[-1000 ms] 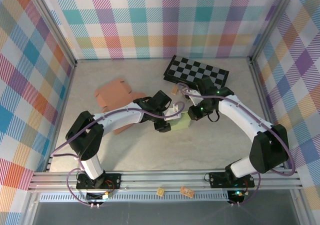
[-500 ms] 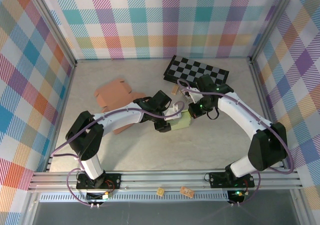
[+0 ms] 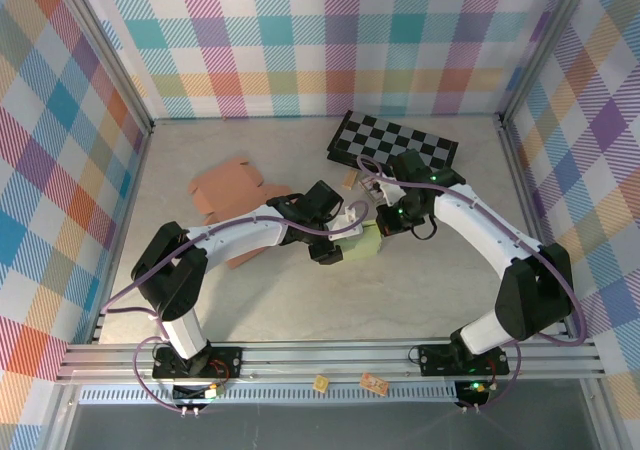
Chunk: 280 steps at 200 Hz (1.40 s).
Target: Fold the paper box
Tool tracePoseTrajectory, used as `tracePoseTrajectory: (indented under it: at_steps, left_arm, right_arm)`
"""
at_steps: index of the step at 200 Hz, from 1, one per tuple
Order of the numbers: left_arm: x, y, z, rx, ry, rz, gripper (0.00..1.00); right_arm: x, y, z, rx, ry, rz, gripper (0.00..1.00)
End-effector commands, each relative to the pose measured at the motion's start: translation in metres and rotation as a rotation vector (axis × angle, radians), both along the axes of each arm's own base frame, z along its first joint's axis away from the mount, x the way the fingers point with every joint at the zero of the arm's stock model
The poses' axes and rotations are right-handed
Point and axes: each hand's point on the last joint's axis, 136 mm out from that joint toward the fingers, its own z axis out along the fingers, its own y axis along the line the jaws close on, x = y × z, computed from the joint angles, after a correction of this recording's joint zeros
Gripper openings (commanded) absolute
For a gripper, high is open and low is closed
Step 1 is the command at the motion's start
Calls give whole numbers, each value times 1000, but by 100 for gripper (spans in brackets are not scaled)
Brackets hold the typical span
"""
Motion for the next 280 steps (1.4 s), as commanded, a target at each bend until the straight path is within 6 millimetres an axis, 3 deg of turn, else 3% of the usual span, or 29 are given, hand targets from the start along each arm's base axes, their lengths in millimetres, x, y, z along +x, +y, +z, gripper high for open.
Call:
tracePoseTrajectory:
  at_steps: [1, 67, 145, 227, 280]
  left_arm:
    - [5, -3, 11, -27, 2, 26, 61]
    - [7, -1, 13, -23, -9, 39, 61]
    - [9, -5, 26, -86, 0, 108, 63]
    - [7, -14, 77, -313, 45, 283, 67]
    - [13, 5, 111, -365, 20, 456, 63]
  right_arm:
    - [-2, 3, 2, 26, -36, -29, 1]
    - [-10, -7, -5, 25, -100, -54, 0]
    - [-9, -4, -8, 5, -123, -74, 0]
    - [-7, -8, -7, -21, -146, -112, 0]
    - [-3, -9, -2, -31, -161, -138, 0]
